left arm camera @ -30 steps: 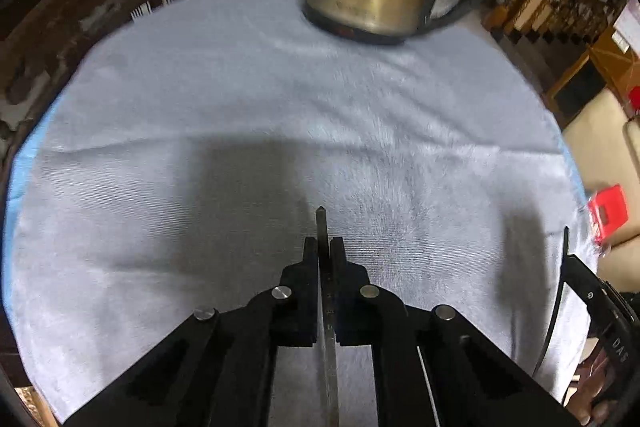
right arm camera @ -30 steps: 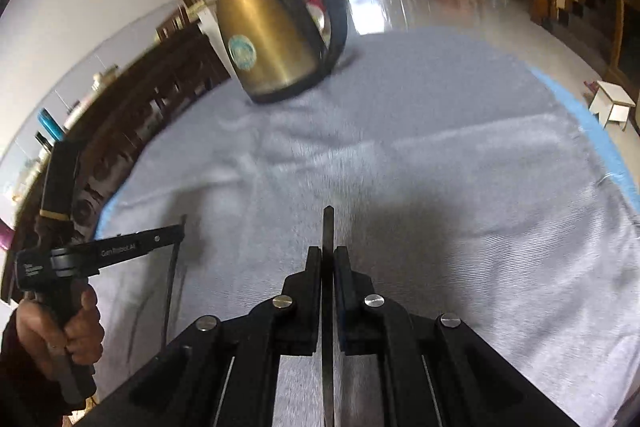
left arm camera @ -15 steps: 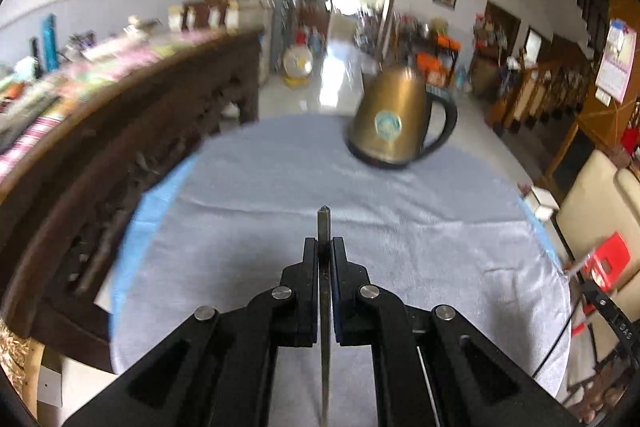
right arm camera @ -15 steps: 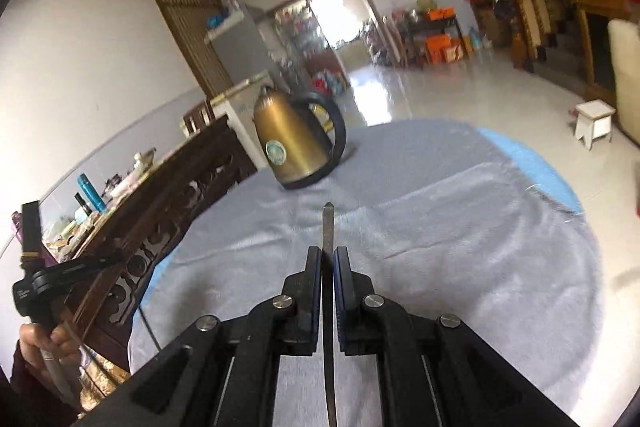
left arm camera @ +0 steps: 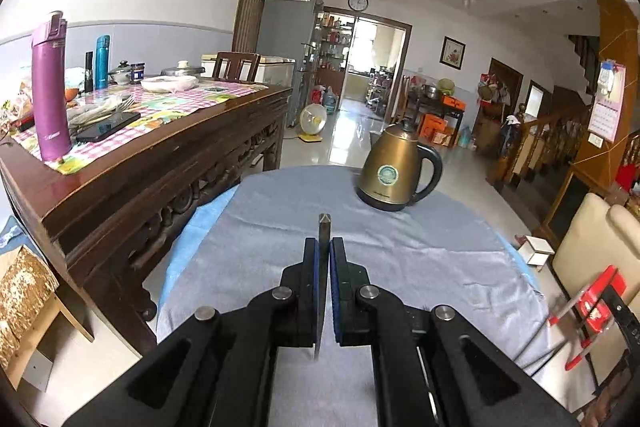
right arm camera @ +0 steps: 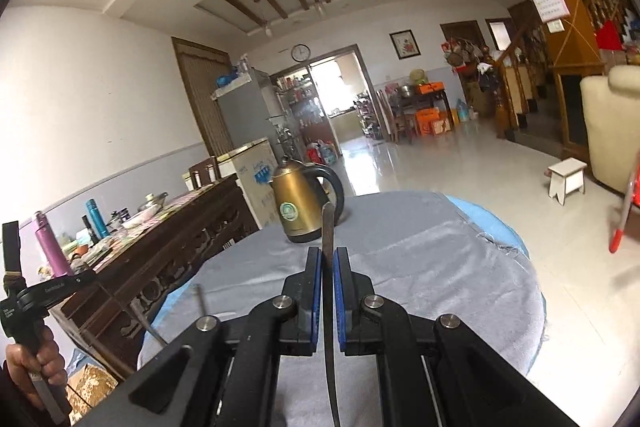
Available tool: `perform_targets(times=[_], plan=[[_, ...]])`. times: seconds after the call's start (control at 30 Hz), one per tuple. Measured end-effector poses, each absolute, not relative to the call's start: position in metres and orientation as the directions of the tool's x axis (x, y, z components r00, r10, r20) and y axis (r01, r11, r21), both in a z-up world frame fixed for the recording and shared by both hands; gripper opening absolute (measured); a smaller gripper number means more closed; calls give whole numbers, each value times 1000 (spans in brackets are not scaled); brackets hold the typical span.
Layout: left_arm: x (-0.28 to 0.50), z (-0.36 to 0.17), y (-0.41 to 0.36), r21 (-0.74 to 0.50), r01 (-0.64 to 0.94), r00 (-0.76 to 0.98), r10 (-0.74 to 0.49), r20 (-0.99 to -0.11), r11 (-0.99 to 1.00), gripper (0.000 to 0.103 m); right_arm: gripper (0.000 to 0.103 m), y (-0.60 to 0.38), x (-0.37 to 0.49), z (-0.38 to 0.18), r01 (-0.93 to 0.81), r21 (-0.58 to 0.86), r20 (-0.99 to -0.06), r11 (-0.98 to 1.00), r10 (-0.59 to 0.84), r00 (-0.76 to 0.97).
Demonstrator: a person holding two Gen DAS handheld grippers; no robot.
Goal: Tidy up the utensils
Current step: 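Lift and carry the chopsticks toward the mesh cup with both grippers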
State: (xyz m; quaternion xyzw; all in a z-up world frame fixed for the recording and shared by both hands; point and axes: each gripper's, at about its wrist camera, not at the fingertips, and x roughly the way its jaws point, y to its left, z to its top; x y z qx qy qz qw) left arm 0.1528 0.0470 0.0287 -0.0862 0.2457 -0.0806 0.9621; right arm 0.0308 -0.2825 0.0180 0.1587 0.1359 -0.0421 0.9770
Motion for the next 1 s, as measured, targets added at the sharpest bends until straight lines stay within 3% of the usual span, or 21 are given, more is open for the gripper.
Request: perform_targets(times=[0.43,1.0], plan=[[132,30,58,-224,114,857,-210,-470,968,5,7,-241,19,22,48,241,-278,969,22,960],[103,59,56,-191,123,895,-192,-402,974,5,7,-213,-4,42,-31,228,-242,973,88,966]])
